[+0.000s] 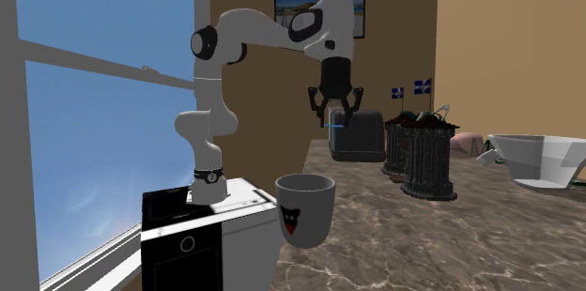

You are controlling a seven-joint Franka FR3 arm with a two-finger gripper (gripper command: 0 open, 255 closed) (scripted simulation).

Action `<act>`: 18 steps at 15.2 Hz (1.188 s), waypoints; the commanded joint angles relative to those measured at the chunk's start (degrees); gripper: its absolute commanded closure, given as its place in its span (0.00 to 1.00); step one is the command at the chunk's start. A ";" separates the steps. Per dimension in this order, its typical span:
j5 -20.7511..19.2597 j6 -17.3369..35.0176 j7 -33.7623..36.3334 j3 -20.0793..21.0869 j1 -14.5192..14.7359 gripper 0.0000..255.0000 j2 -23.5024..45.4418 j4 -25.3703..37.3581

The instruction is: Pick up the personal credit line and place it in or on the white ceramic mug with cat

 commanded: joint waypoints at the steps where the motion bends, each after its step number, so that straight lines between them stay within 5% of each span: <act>1: -0.60 -0.49 -2.05 -0.91 -0.94 1.00 1.80 2.43; 12: -4.51 -6.50 -12.62 -5.40 -3.88 1.00 16.58 23.98; 16: -6.14 -11.33 -16.91 -7.11 -3.31 1.00 25.08 37.89; 18: -7.44 -16.80 -20.34 -8.51 -1.54 1.00 33.28 52.26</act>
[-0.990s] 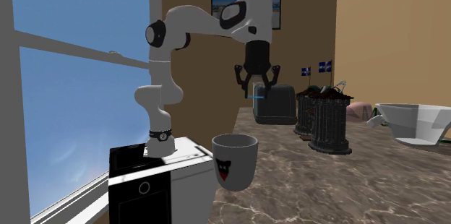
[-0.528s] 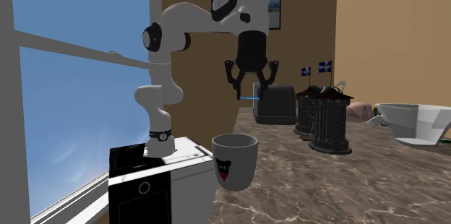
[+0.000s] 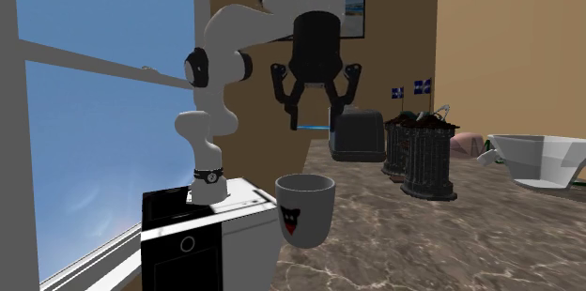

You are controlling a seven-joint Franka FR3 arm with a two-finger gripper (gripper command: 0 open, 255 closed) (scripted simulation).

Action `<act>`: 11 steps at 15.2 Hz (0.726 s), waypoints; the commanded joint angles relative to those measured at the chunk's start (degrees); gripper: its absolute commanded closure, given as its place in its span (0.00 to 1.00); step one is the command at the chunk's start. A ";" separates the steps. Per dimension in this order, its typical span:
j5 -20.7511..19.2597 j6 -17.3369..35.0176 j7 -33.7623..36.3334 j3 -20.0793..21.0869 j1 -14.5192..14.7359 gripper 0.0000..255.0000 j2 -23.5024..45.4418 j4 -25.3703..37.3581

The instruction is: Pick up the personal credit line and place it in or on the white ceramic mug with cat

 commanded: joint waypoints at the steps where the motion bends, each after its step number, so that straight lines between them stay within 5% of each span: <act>1: -0.50 -1.46 -1.30 -0.62 0.54 1.00 3.44 5.09; 11: -0.19 8.45 0.77 -0.13 -2.27 1.00 0.19 -8.61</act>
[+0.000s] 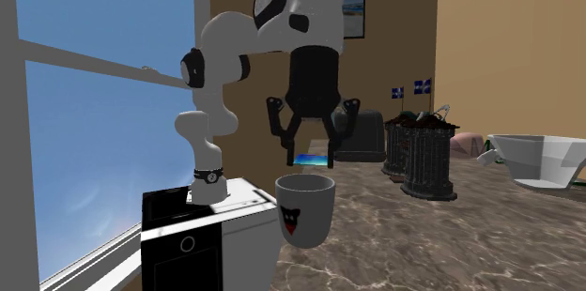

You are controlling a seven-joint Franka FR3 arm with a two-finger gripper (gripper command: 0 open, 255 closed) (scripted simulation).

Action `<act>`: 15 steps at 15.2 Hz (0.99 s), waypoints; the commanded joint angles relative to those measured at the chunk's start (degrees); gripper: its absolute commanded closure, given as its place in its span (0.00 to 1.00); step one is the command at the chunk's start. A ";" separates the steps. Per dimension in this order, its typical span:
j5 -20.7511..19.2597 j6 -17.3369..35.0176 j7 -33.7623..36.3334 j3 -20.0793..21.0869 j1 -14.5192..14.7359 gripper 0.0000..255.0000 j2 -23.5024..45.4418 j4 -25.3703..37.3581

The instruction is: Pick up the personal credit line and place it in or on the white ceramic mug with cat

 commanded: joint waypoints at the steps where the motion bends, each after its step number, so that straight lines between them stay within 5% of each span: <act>1: -0.06 1.73 0.39 0.01 -0.30 1.00 -0.19 -1.98; 13: -0.20 4.59 0.97 -0.02 -0.81 1.00 -0.35 -5.12; 14: -0.19 4.64 0.98 -0.01 -0.84 0.00 -0.42 -5.24; 15: -0.22 4.52 0.95 -0.04 -0.78 0.00 -0.24 -4.94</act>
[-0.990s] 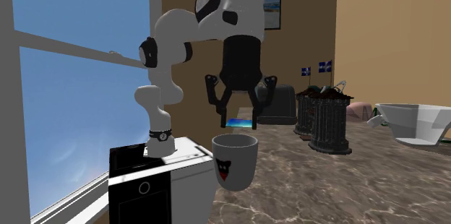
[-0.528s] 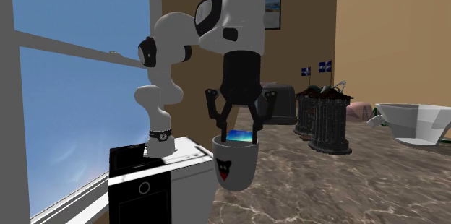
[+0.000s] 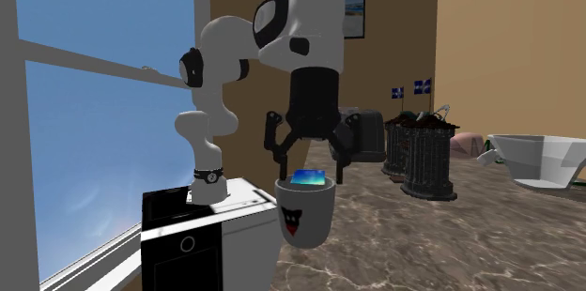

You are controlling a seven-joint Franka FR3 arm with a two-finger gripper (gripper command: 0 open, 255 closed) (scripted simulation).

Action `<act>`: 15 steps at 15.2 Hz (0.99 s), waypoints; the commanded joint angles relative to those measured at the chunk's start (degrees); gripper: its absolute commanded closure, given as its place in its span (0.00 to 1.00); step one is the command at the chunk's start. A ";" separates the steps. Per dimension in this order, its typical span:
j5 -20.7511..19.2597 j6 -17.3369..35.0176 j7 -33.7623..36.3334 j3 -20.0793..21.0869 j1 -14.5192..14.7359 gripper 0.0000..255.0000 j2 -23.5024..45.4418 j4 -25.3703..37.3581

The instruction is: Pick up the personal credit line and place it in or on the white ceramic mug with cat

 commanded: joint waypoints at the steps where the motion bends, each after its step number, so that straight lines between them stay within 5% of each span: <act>1: 0.00 -0.03 0.00 -0.01 0.01 0.00 0.05 0.01; 4: 0.01 0.01 0.00 0.00 -0.02 0.00 -0.02 -0.09; 8: 0.38 -6.86 -0.87 0.22 1.40 0.00 -0.45 6.56; 15: 0.38 -6.86 -0.87 0.23 1.40 0.00 -0.45 6.56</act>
